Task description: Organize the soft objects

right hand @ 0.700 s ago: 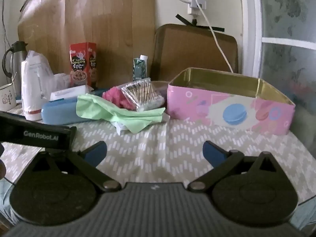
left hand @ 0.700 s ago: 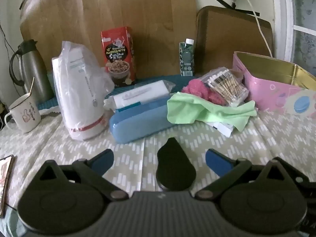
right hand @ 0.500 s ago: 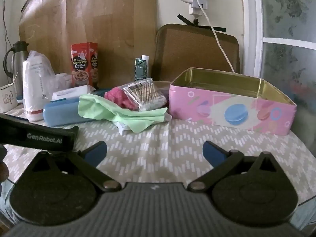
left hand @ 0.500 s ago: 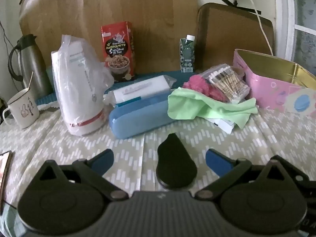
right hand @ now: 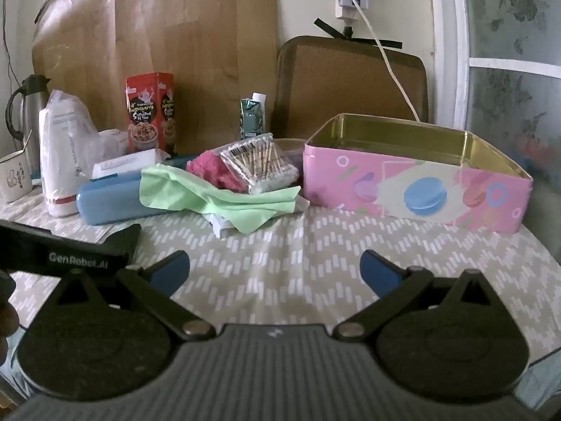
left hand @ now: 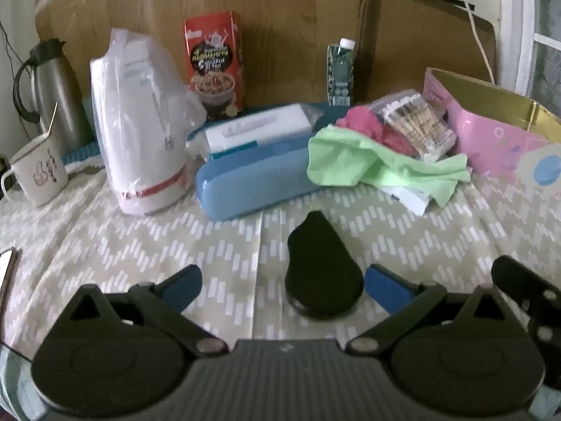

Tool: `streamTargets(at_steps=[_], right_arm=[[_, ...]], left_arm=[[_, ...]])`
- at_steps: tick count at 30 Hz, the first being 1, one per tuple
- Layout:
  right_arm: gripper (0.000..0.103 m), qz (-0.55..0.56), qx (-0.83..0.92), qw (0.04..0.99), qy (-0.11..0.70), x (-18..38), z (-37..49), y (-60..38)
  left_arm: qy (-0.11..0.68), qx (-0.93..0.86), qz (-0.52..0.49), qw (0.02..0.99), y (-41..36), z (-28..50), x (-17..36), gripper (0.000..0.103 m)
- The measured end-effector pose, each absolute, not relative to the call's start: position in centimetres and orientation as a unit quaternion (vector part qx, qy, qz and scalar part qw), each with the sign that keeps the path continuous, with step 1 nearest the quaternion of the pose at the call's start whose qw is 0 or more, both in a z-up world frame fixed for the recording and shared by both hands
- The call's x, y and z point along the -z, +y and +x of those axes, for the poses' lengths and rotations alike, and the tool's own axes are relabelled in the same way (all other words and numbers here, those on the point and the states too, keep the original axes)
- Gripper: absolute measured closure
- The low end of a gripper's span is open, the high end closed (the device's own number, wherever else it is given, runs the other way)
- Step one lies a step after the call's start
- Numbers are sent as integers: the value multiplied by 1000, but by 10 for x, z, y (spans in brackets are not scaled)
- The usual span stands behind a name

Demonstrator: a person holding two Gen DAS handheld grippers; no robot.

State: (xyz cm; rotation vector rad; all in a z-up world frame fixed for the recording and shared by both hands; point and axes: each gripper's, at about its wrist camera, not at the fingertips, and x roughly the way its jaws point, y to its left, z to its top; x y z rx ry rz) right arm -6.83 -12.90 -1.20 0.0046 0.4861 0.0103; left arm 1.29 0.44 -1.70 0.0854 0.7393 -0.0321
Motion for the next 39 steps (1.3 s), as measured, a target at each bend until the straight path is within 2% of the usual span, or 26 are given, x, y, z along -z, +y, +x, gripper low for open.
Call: streamTargets(at_steps=[5,7,26,39], right_arm=[[0,14,-7,967,254,17,-63,-131],[0,14,-9,966,256,18,-62,-131],[0,20,-26,963,269,20,-58,-129],[0,24,-52,965,254,3,-64,-126]], left_arm=[[376,11,40,926,4,18,27,0],[379,16,10,925,18,15,30,0],[386,31,11,922,24,5,25,0],[324,16,44,945,24,2,7,0]])
